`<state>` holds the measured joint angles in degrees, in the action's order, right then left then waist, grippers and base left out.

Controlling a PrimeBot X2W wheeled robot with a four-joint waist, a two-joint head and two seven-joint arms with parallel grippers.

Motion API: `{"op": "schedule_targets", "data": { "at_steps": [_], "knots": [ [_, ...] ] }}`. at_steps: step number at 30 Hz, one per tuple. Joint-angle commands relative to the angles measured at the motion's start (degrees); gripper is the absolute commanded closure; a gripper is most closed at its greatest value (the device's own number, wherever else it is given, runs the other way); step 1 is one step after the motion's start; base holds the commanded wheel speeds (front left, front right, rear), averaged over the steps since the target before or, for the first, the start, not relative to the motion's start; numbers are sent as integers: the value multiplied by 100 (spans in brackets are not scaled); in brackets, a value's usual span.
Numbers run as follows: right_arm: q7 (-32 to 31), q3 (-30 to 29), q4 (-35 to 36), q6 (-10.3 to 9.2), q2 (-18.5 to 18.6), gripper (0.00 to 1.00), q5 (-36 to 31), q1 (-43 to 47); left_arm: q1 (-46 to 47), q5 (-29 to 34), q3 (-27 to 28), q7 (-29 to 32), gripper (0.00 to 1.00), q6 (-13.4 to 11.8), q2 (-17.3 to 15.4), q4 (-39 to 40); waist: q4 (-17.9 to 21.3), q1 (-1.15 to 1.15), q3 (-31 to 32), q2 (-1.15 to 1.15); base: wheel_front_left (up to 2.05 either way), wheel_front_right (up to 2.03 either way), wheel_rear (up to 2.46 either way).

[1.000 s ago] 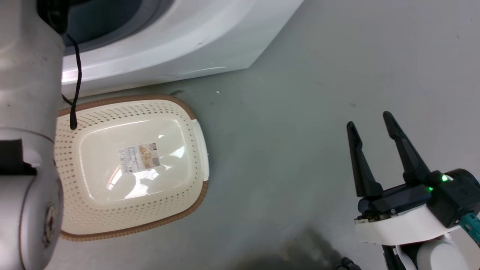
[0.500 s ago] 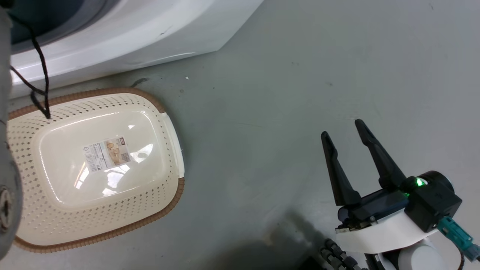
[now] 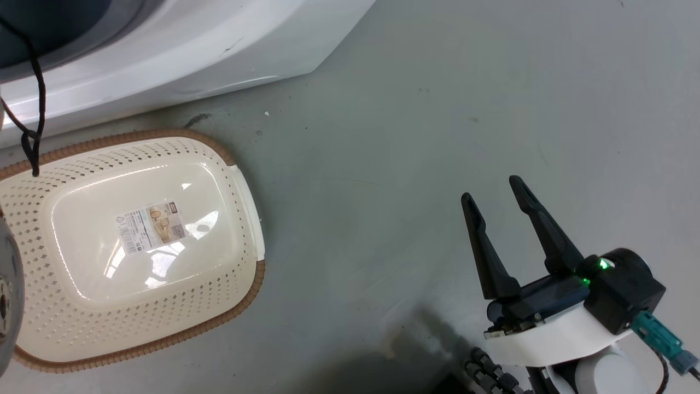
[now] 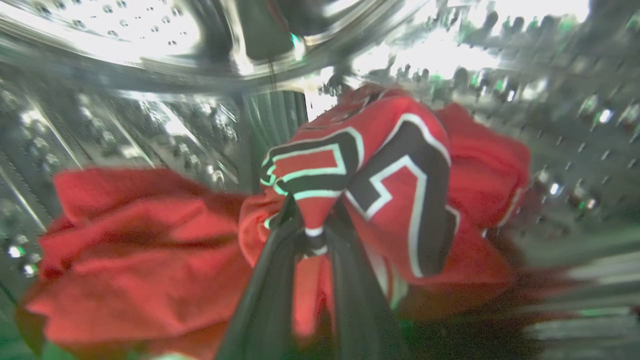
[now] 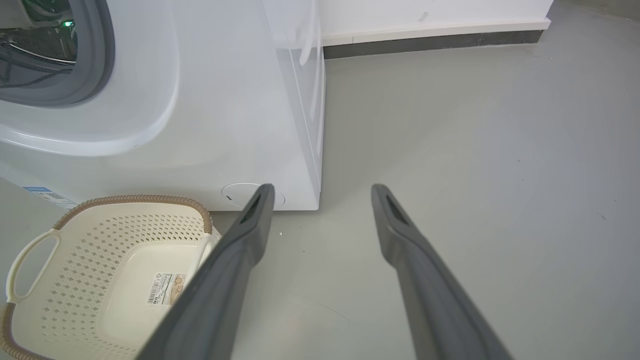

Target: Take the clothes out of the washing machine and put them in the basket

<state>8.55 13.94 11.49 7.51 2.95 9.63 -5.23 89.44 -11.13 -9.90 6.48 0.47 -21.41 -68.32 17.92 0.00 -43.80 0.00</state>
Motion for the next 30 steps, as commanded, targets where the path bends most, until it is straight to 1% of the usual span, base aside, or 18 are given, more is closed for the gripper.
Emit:
{"op": "schedule_targets", "data": {
  "at_steps": [1,7,8,10,15,18,20,25,30],
  "knots": [
    [43,-21,-7,-4,-13,0,15,-113,-120,36,-7,-291,100,-61,-52,105,-13,0,55,0,0,0,0],
    [29,-136,-88,-4,-13,0,26,-150,-516,-89,92,-1562,100,-241,-34,315,-92,0,365,0,0,0,0],
    [12,-166,-101,-4,-13,0,33,-153,-681,-158,152,-1855,100,-257,-16,320,-120,0,492,0,0,0,0],
    [-6,-197,-124,-4,-13,0,36,-143,-883,-238,217,-2039,100,-254,21,356,-152,0,647,0,0,0,0],
    [-34,-254,-194,-4,-12,0,36,-78,-1473,-446,418,-2174,100,-179,124,582,-245,0,1061,0,0,0,0],
    [-53,-295,-251,-4,-13,0,36,-12,-1984,-524,591,-2178,100,-235,163,1033,-328,0,1342,0,0,0,0],
    [-68,-315,-298,-4,-12,0,17,29,-2386,-567,710,-2177,100,-227,185,1305,-376,0,1538,0,0,0,0],
    [-122,-419,-335,-4,-12,0,-5,129,-3146,-528,864,-2174,100,-135,268,1797,-519,0,1962,0,0,0,0],
    [-204,-474,-371,-4,-12,0,-1,239,-3773,-469,962,-2174,100,-11,375,2129,-682,0,2361,0,0,0,0]
  ]
}}
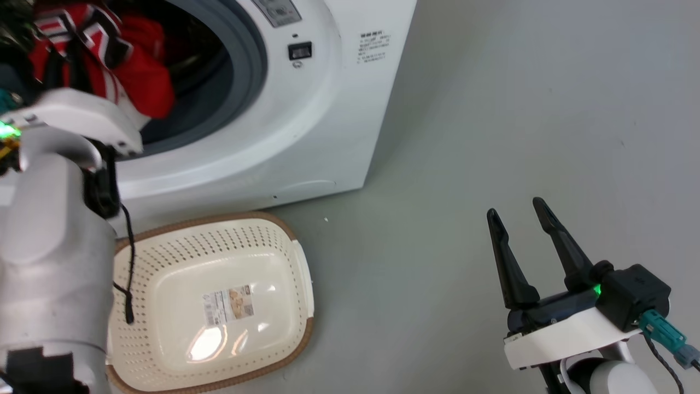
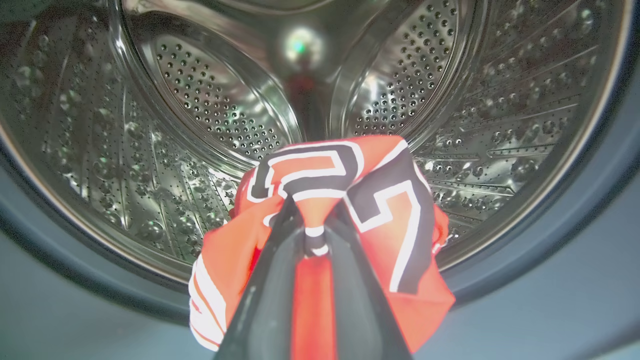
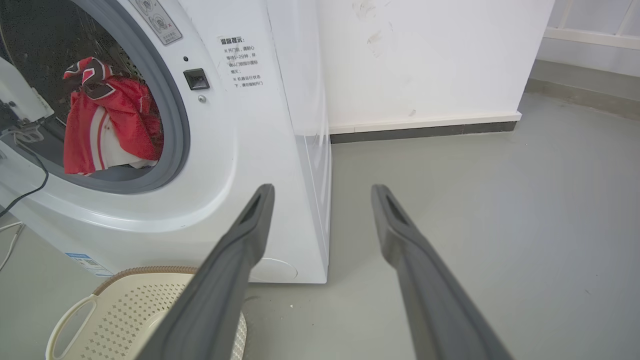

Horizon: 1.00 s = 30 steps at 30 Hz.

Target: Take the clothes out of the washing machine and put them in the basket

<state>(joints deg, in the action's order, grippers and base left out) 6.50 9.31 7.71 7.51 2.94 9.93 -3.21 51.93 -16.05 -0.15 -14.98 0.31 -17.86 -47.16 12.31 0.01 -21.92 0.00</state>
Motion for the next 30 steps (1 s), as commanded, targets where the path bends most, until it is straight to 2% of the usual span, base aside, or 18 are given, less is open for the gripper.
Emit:
{"op": "schedule_targets", "data": {
  "at_steps": [1,6,16,30],
  "knots": [
    [-32,-29,7,-4,-10,0,-27,76,-133,38,-8,-29,100,17,48,81,-157,-1,244,0,0,0,0],
    [-84,-82,11,-4,-11,0,-38,201,-756,144,37,-30,100,104,177,449,-330,-1,628,0,0,0,0],
    [-205,-266,113,-4,-11,0,-68,489,-2219,192,219,-24,100,62,485,1610,-627,-1,1215,0,0,0,0],
    [-313,-434,242,-4,-11,0,-37,784,-4629,233,3,129,100,-305,986,2991,-904,-1,1511,0,0,0,0]
  ]
}}
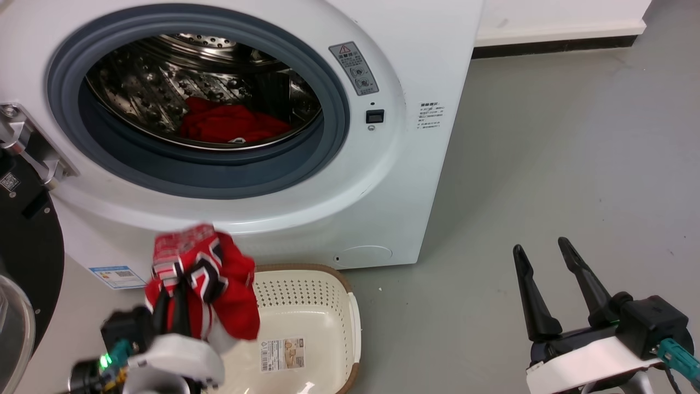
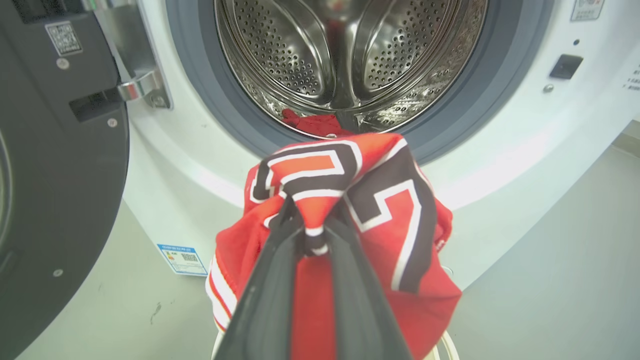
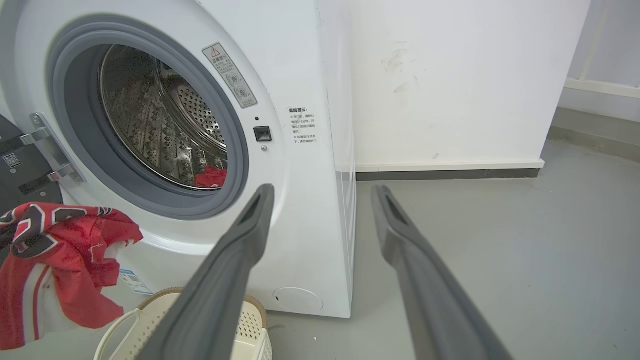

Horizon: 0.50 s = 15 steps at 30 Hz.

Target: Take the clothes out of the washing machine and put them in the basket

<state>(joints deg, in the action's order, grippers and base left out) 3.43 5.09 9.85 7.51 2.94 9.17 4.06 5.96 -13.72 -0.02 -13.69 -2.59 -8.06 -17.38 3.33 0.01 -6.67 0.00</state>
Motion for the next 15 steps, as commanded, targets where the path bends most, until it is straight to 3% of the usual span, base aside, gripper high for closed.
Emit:
{"op": "schedule_targets", "data": {
  "at_steps": [1,7,15],
  "knots": [
    [-7,-16,43,-4,-11,0,43,49,-160,12,-39,24,100,-47,42,9,-11,-1,-38,0,0,0,0],
    [-38,-4,164,-4,-11,0,-7,-91,-434,-117,-123,-16,100,-71,217,-274,-6,-1,-431,0,0,0,0],
    [-34,63,300,-4,-12,0,-45,-402,238,-200,-186,-114,100,7,286,-1065,40,-1,-1322,0,0,0,0]
  ]
}}
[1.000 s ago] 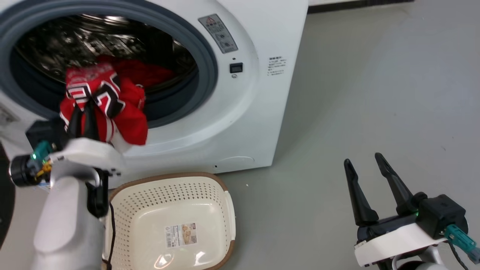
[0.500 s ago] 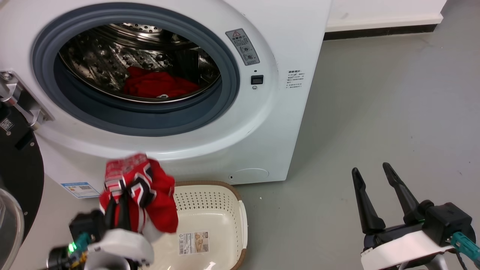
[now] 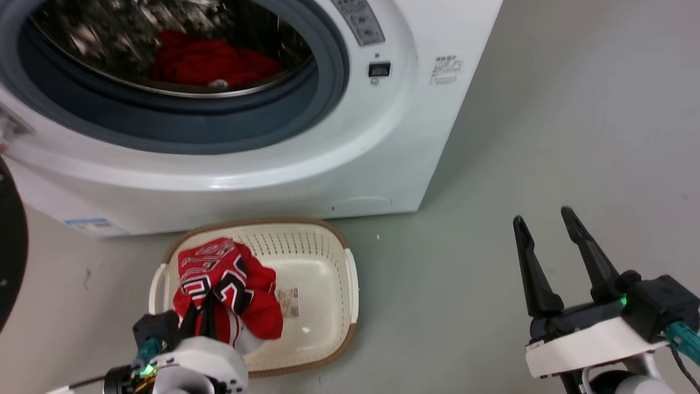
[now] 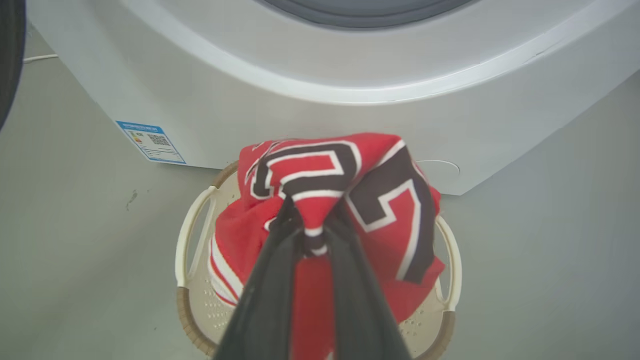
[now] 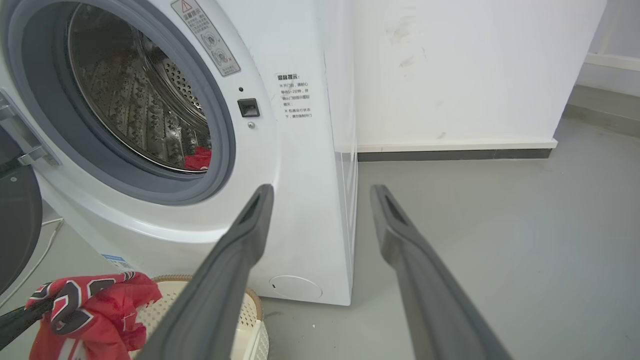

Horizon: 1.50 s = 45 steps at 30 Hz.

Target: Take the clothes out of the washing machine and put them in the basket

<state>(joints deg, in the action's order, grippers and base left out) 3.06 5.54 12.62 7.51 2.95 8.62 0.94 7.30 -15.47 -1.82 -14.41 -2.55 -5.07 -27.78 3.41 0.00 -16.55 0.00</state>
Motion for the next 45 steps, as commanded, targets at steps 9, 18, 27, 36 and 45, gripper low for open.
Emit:
{"op": "schedule_targets", "data": {
  "at_steps": [9,18,27,36,45],
  "knots": [
    [96,174,148,-4,-13,0,0,-608,1366,-100,1,-37,100,152,-91,-1447,272,0,-1550,0,0,0,0],
    [252,303,85,-4,-14,0,54,-1013,2598,-286,109,12,100,266,-280,-2855,474,0,-2468,0,0,0,0],
    [401,409,-17,-4,-13,0,109,-1202,3272,-331,138,-45,100,265,-470,-3681,555,0,-2876,0,0,0,0],
    [472,362,-227,-4,-13,0,77,-1284,3394,-427,133,-78,0,341,-409,-4209,518,0,-2678,0,0,0,0],
    [443,257,-519,-4,-11,0,16,-975,2663,-475,254,-83,0,349,-275,-3892,341,0,-1504,0,0,0,0]
  ]
}}
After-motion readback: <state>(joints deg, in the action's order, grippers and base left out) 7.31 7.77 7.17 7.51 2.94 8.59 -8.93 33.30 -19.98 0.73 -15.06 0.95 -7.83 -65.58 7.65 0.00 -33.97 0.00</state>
